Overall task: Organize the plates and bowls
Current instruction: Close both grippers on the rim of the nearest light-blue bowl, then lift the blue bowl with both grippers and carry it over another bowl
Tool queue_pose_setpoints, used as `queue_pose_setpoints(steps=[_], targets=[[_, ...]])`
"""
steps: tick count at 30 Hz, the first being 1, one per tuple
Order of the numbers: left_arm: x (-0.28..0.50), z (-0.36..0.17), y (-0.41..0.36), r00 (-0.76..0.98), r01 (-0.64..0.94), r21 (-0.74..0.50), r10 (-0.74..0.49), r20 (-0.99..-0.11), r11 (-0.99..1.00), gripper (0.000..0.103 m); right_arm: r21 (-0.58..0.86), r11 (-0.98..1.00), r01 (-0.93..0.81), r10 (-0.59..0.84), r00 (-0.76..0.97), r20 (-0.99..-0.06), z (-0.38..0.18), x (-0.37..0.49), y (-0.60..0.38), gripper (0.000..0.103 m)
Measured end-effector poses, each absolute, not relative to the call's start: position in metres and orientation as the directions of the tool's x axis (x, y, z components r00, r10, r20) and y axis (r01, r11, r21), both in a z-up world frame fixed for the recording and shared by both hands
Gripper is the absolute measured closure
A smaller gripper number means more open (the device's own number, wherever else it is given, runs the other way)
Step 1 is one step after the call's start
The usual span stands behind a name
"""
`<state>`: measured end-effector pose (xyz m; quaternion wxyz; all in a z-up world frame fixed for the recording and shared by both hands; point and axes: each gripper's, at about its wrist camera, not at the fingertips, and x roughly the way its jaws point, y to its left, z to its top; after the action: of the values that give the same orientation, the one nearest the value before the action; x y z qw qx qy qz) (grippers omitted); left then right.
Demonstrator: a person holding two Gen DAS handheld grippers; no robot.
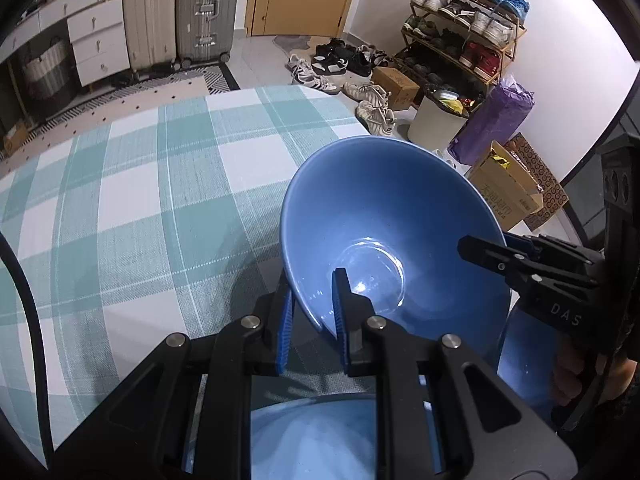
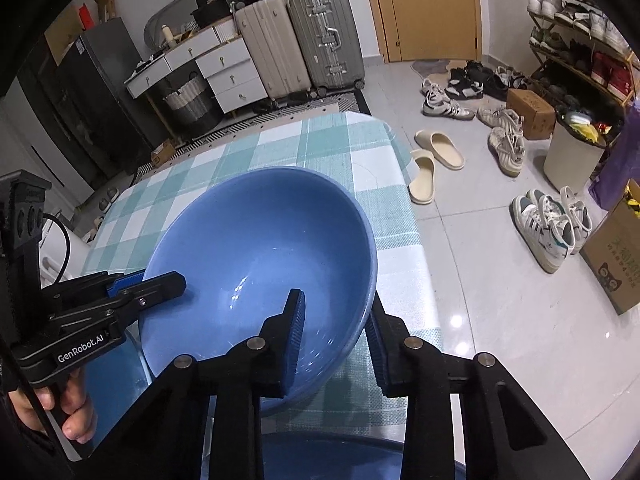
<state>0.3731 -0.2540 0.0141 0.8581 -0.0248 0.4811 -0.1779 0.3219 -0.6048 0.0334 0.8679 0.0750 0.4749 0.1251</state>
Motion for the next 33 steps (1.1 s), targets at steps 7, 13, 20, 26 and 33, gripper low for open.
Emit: queue_pose_setpoints(steps=[7,13,20,26,33], targets=[[0.369,0.025,-0.255,0.5,0.284,-0.207,-0.329,-0.801,0.936,0.088,0.246,0.957,-0.153,0.289,0.548,-0.785,0.042,0.317,-0.607,0.072],[0.363,0.036,-0.253,0.516,0.284,-0.207,-0.331,-0.79,0.936,0.088,0.252,0.954,-0.159,0.298,0.572,-0.765,0.052,0.311,-0.609,0.072],[0.35,0.053,-0.247,0.537,0.289,-0.211,-0.341,-0.771,0.934,0.088,0.251,0.953,-0.171,0.303,0.593,-0.746,0.068,0.302,-0.606,0.072],[0.332,0.068,-0.239,0.56,0.288,-0.209,-0.341,-0.755,0.935,0.087,0.247,0.951,-0.187,0.309,0.609,-0.731,0.081,0.29,-0.599,0.072],[0.311,0.085,-0.227,0.58,0.281,-0.211,-0.341,-0.74,0.936,0.088,0.25,0.947,-0.2,0.32,0.625,-0.712,0.096,0.275,-0.59,0.072]])
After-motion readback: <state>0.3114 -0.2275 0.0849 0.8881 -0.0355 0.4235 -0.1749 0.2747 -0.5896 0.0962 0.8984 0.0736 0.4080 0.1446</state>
